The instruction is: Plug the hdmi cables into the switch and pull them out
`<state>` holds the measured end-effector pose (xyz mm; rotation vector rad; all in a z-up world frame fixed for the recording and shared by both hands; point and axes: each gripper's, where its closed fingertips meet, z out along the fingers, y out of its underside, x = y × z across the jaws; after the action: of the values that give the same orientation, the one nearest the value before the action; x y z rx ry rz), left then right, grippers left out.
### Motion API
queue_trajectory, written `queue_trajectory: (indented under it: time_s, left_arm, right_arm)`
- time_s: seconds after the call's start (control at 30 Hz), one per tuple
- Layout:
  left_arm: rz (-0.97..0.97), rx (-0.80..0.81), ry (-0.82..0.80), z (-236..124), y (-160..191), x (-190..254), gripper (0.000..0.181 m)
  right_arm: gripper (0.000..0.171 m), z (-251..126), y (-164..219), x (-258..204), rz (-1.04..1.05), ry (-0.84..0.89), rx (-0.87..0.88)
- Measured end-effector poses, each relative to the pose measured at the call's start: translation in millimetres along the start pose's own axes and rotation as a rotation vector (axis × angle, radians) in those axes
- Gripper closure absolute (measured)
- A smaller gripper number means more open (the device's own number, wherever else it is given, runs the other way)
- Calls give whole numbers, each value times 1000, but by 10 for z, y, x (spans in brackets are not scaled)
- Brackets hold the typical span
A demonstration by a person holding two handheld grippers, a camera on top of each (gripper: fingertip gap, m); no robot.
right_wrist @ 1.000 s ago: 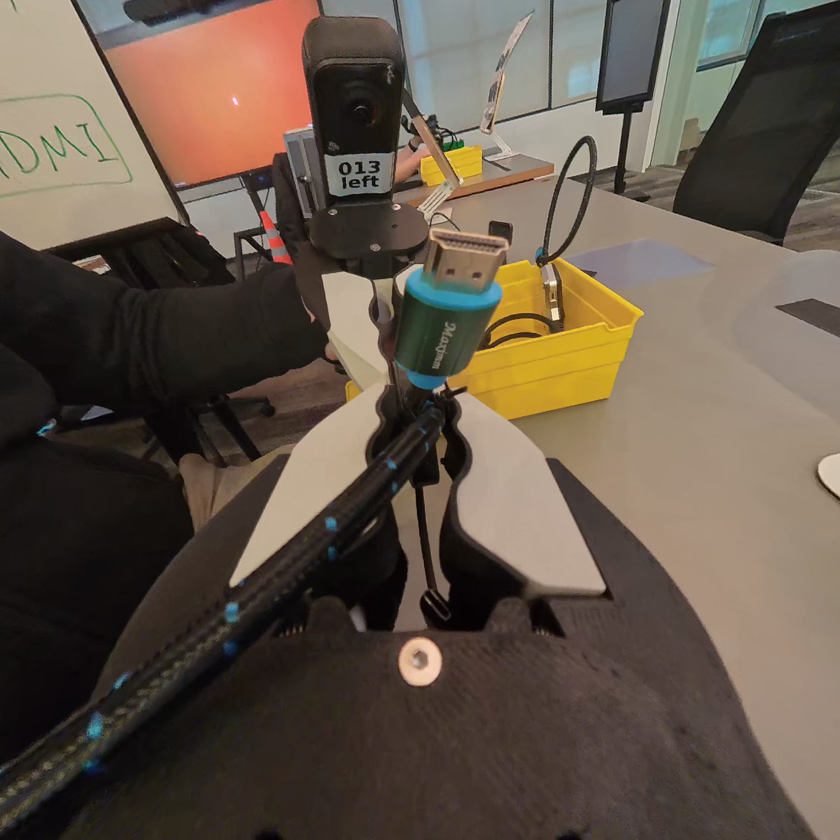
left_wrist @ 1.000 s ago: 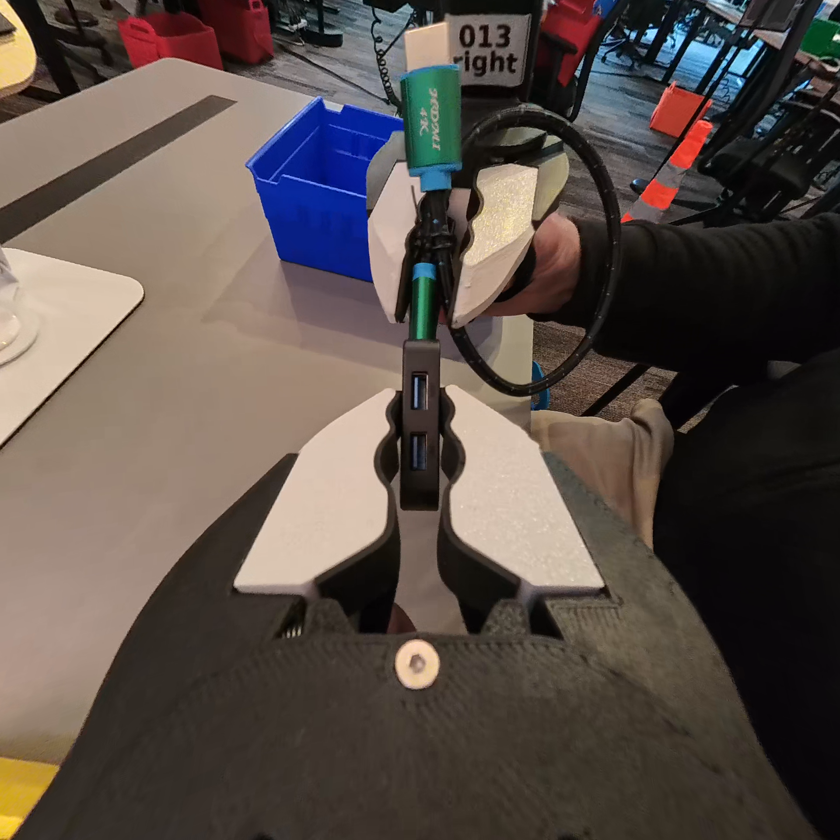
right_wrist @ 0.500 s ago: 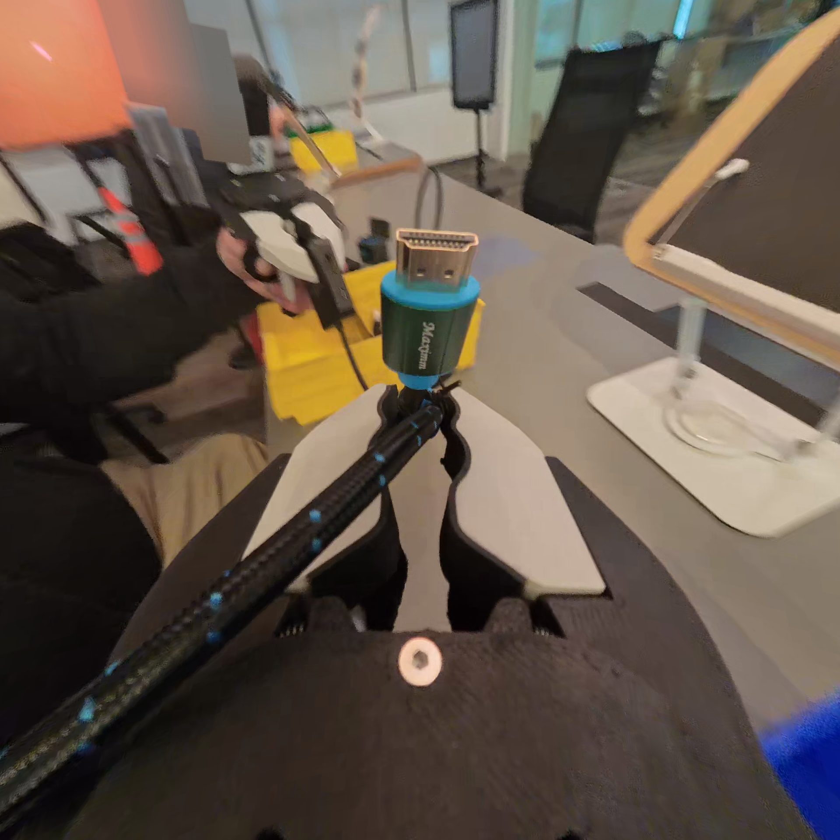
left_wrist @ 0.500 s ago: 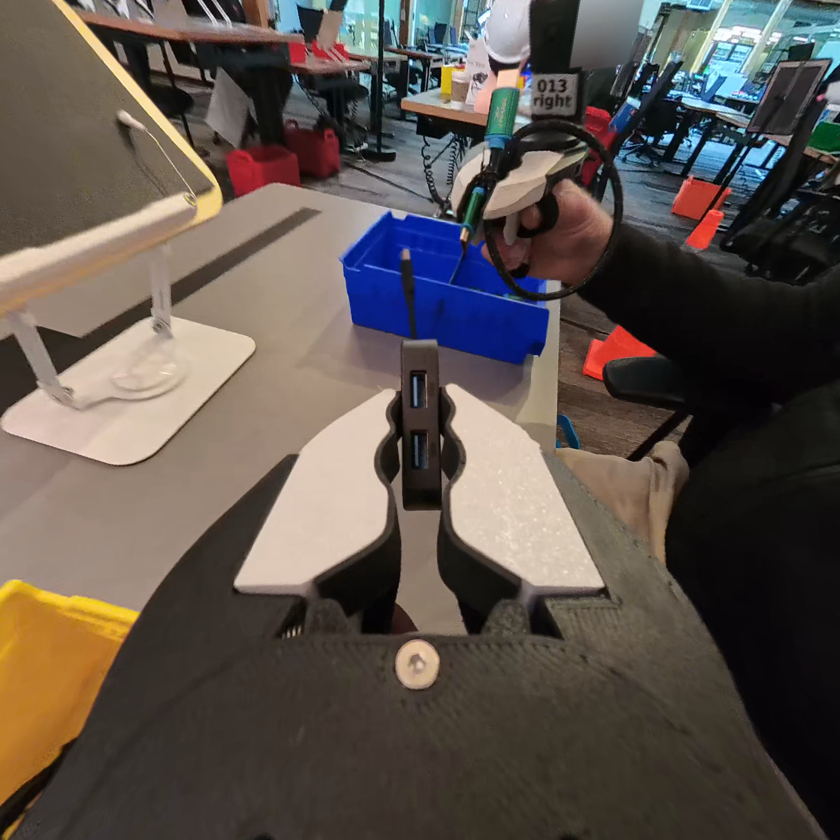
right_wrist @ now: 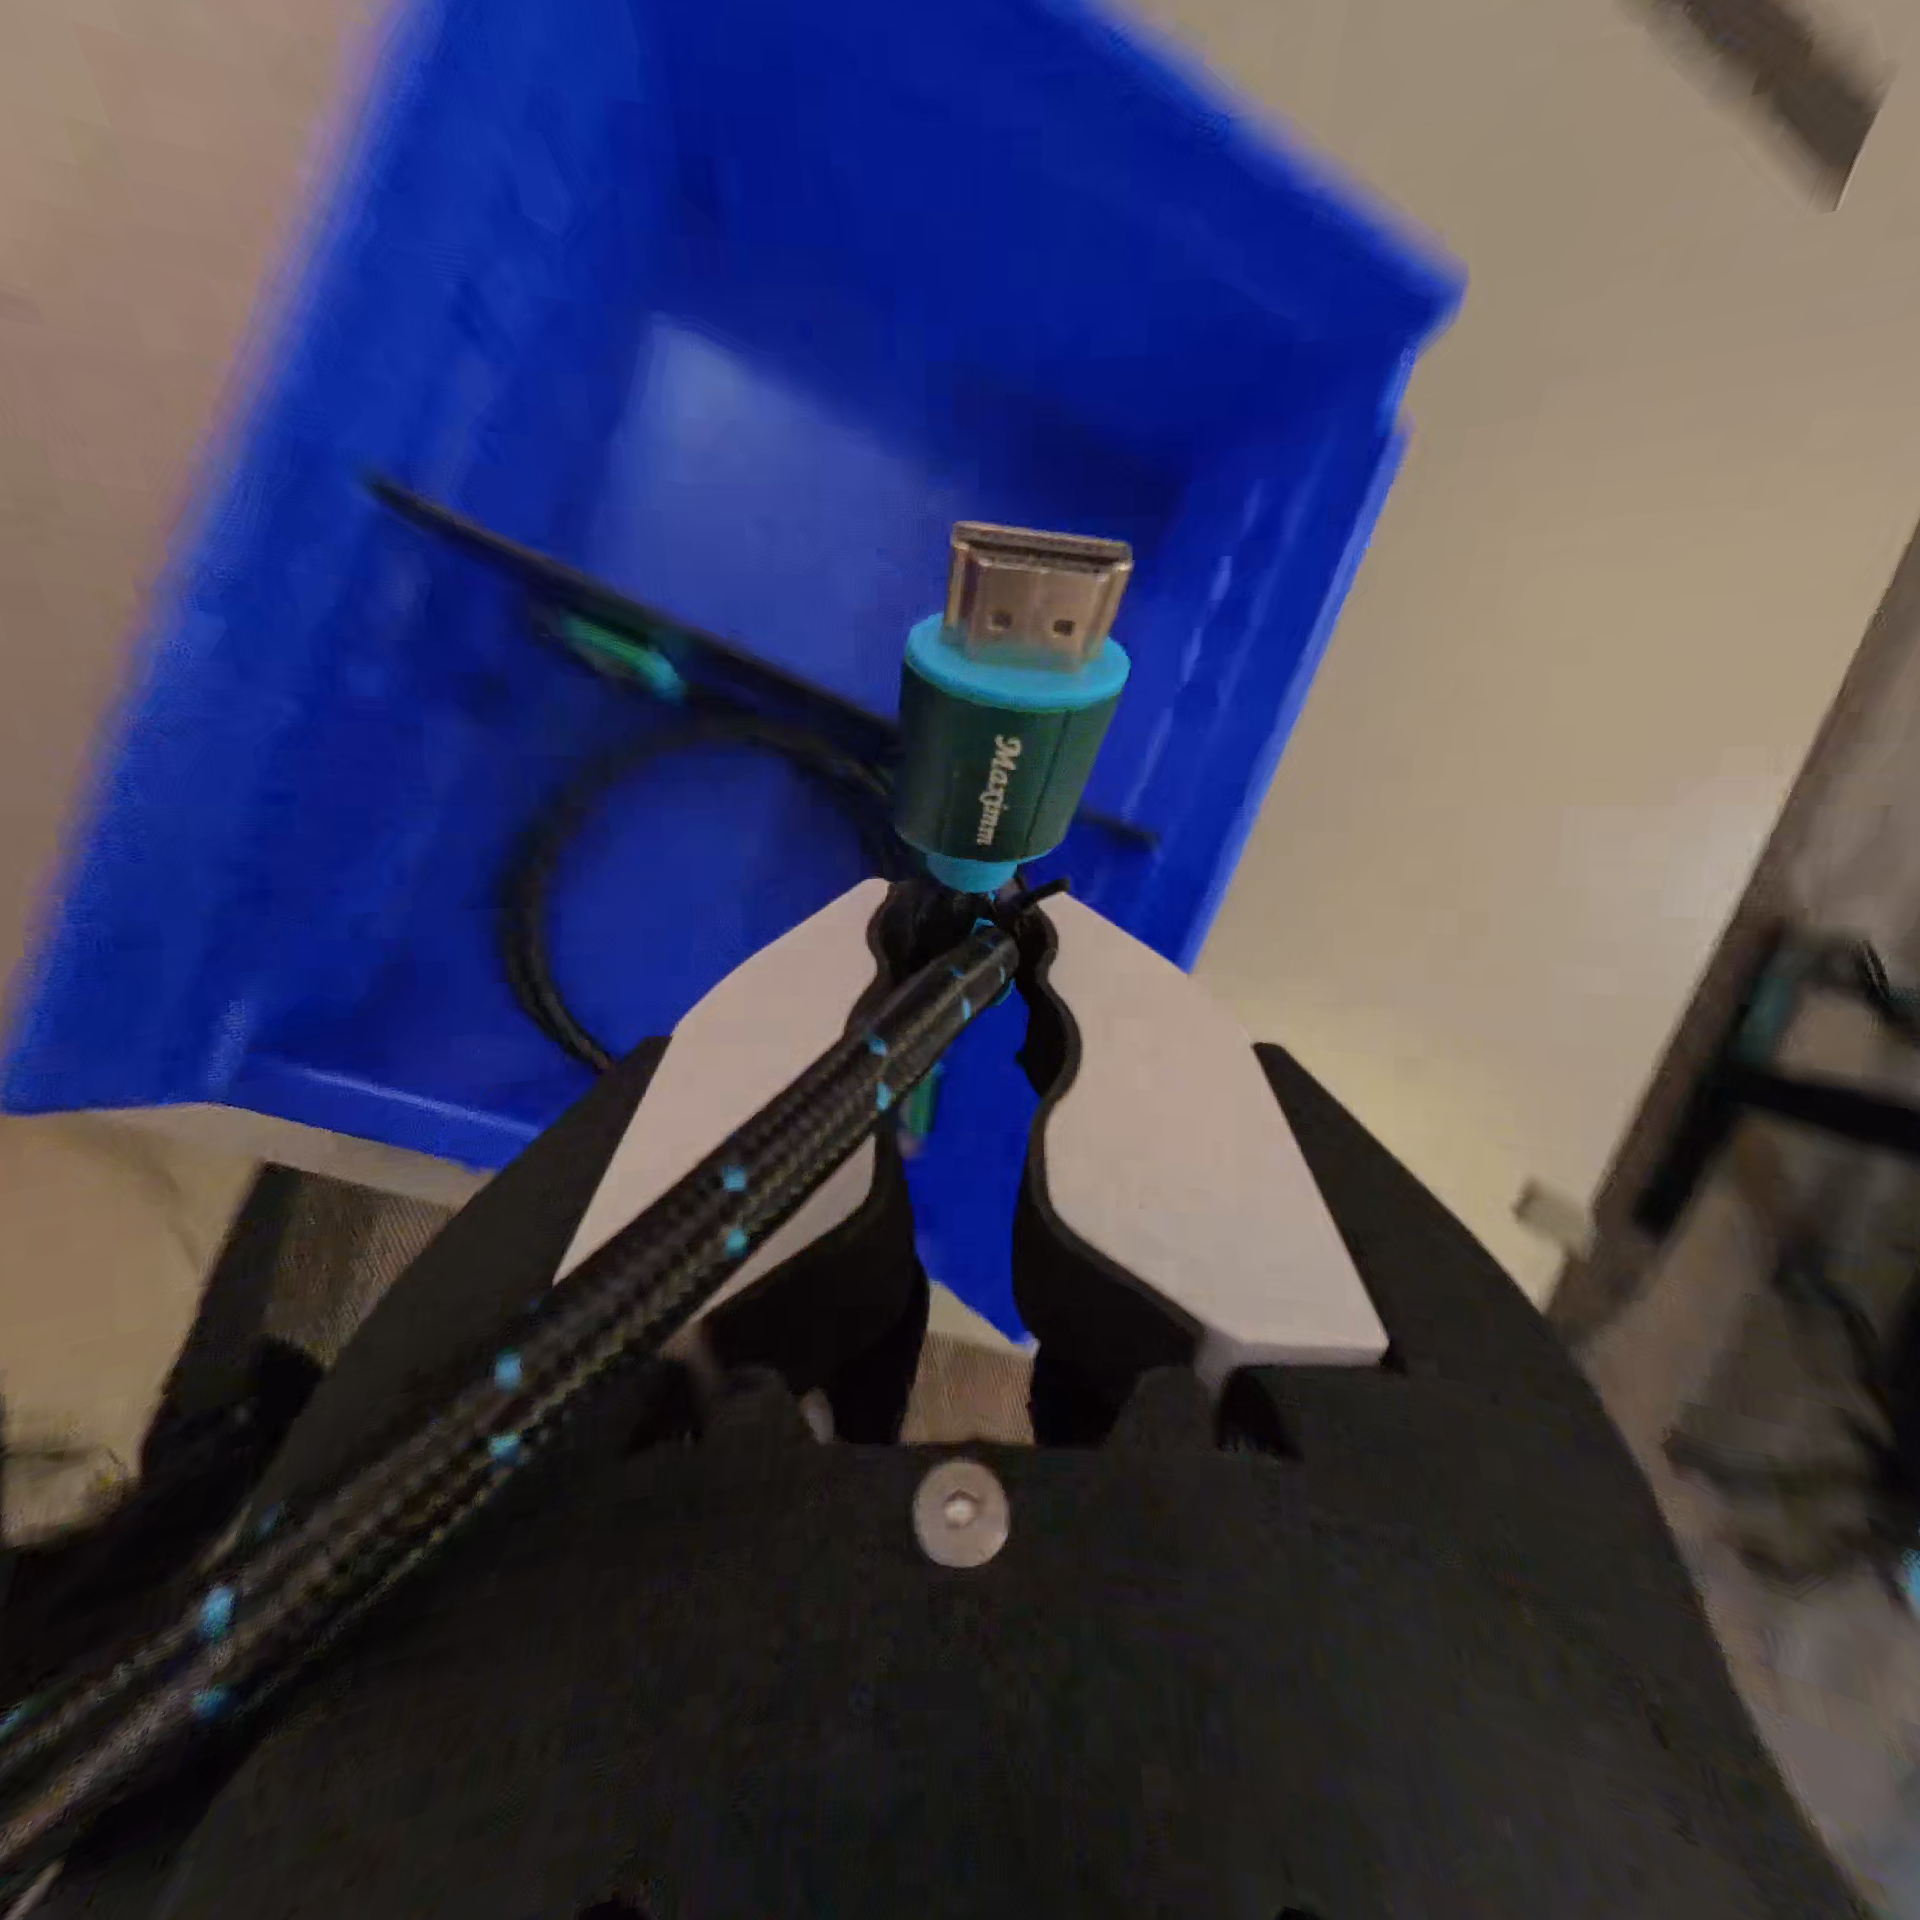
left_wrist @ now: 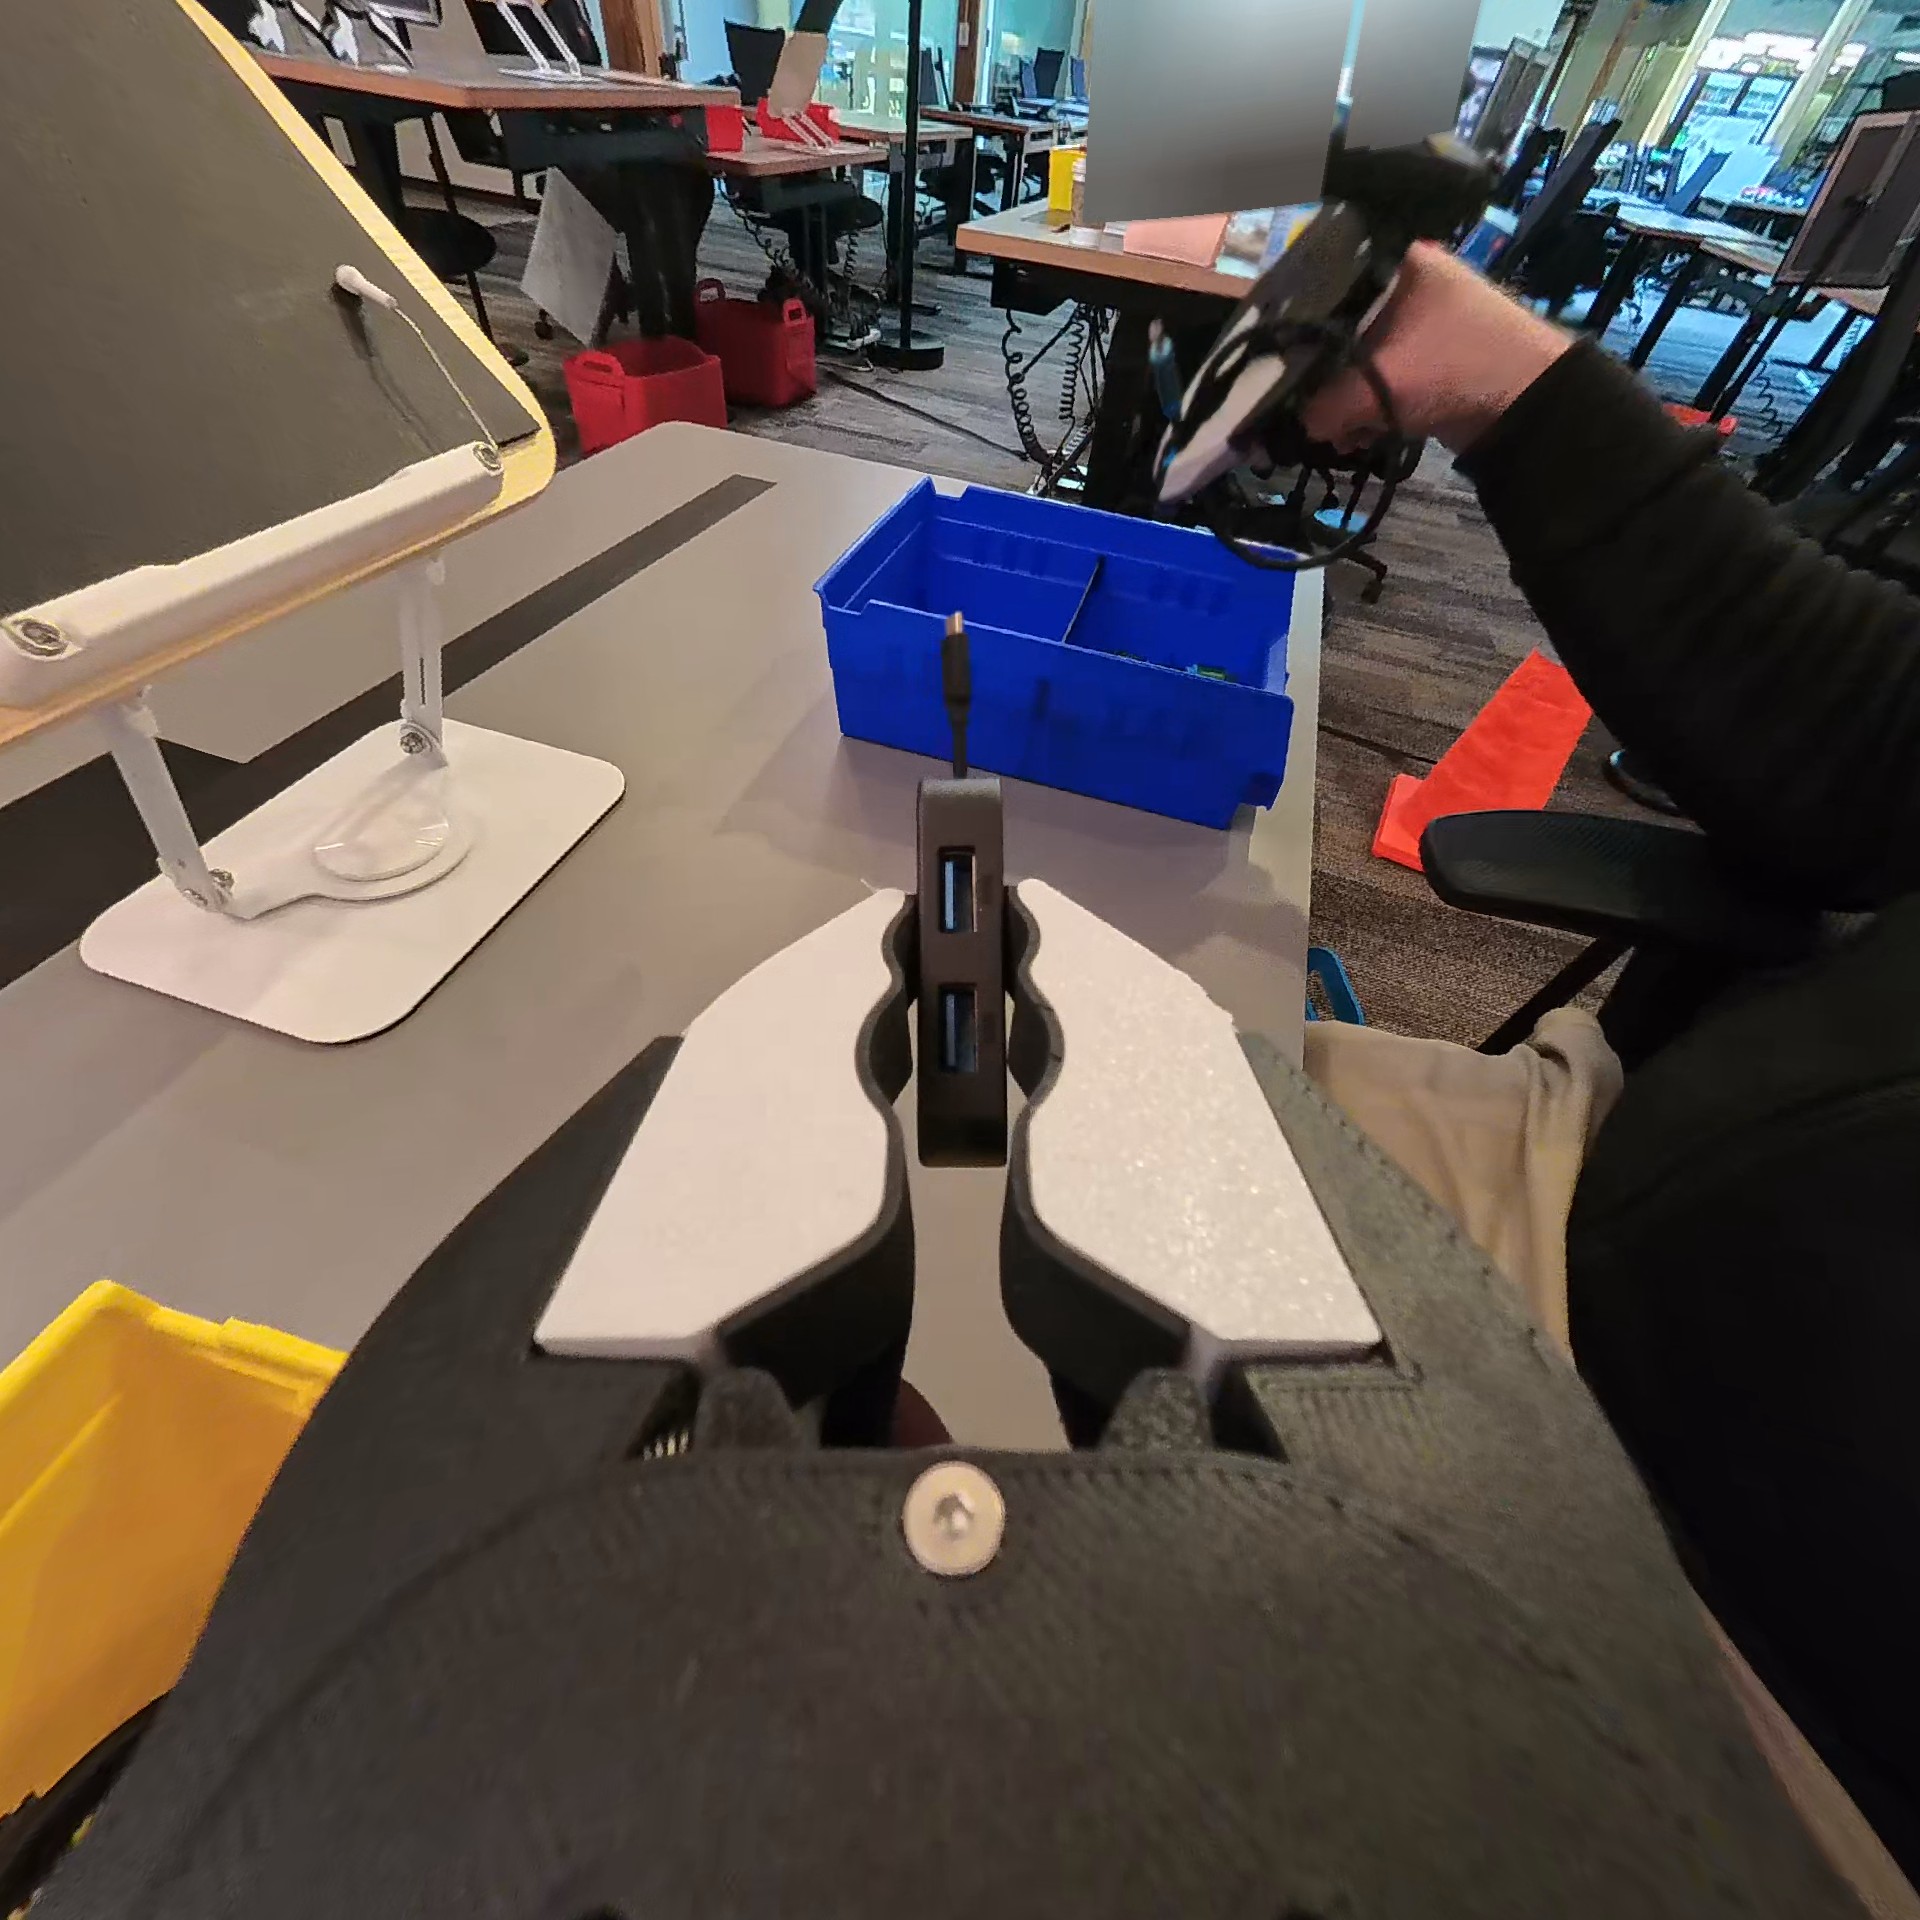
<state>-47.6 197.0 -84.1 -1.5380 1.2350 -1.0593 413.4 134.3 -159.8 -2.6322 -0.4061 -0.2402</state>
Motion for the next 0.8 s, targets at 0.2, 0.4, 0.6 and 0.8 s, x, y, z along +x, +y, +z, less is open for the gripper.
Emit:
queue_trajectory:
  time_s: [0.2,0.4,0.6,0.8]
  left_arm:
    - [16,-26,0,38,28,37,168]
    - [6,-29,-5,27,49,5,168]
    - [-13,-19,2,66,24,22,168]
    - [-15,8,50,289,-68,250,168]
  right_arm:
    - [151,571,460,23,72,14,-276]
    - [117,763,625,-210,67,-91,-396]
    - [116,151,20,-225,2,-35,-134]
    - [102,-611,-1123,-1775,-293,-538,393]
